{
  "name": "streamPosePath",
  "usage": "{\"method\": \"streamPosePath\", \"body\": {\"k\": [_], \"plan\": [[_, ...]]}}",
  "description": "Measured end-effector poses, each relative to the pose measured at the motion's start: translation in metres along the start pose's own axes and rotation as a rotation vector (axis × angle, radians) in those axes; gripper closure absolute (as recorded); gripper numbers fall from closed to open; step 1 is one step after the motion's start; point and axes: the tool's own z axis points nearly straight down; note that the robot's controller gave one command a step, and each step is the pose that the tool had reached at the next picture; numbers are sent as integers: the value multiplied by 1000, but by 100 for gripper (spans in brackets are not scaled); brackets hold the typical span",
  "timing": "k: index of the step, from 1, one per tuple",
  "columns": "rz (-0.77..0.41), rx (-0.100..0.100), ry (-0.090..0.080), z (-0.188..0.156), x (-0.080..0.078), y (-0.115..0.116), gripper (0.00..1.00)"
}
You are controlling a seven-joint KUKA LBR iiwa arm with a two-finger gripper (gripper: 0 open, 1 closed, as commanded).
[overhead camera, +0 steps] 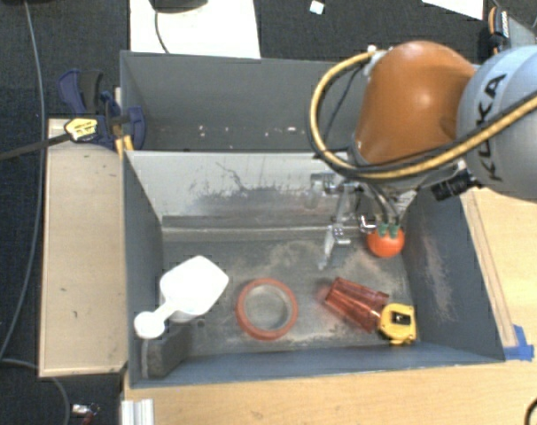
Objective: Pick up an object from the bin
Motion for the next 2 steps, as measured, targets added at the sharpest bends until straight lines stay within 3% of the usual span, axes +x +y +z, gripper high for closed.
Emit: {"method": "streamPosePath", "body": {"k": [1, 2], "plan": [[3, -1, -8, -5, -1, -1, 0], [-125, 0, -11, 125, 33, -108, 0]]}}
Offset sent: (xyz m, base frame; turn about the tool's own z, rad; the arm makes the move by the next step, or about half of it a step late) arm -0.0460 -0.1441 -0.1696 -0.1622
